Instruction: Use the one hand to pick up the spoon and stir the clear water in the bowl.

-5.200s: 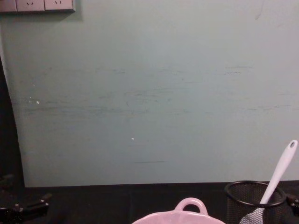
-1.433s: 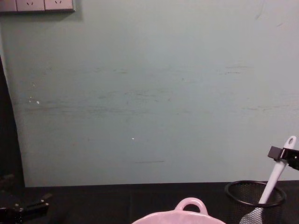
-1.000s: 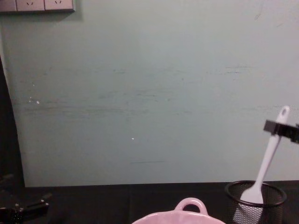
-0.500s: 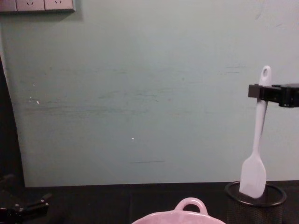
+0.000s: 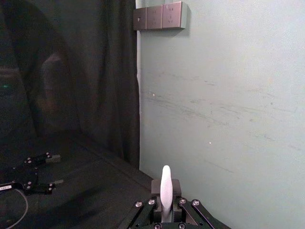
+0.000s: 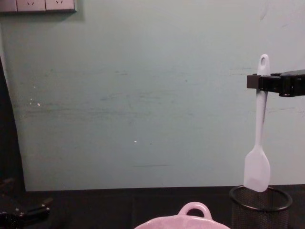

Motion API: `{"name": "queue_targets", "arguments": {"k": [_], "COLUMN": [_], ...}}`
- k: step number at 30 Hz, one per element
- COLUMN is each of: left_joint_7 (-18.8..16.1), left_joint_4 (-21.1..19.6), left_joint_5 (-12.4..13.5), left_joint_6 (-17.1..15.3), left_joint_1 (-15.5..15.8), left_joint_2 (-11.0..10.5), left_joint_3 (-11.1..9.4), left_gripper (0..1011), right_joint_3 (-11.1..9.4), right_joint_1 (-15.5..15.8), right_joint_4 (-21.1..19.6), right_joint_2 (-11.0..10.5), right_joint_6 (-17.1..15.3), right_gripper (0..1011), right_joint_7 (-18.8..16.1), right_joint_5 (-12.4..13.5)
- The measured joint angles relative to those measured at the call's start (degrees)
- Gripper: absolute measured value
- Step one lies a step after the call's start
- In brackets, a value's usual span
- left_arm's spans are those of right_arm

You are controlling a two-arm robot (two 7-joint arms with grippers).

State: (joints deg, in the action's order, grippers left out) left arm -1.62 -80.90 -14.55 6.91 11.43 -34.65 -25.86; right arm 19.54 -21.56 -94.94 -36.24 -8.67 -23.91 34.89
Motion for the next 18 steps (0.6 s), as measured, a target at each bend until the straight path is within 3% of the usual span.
{"name": "queue_targets", "arguments": {"k": [18], "left_joint_7": [0.00], "left_joint_4": [0.00], "left_joint_5": [0.00], "left_joint_6": [0.00], "left_joint_1": [0.00], "left_joint_2": [0.00], "left_joint_3": [0.00], "left_gripper": [1005], "right_joint_3": [-0.05], "right_joint_1": [0.11], "right_joint_4": [0.21], "right_joint_2": [-0.02], "right_joint_6": [0.27], "right_gripper": [116], "right_joint_7": [-0.08], "right_joint_5": [0.23]}}
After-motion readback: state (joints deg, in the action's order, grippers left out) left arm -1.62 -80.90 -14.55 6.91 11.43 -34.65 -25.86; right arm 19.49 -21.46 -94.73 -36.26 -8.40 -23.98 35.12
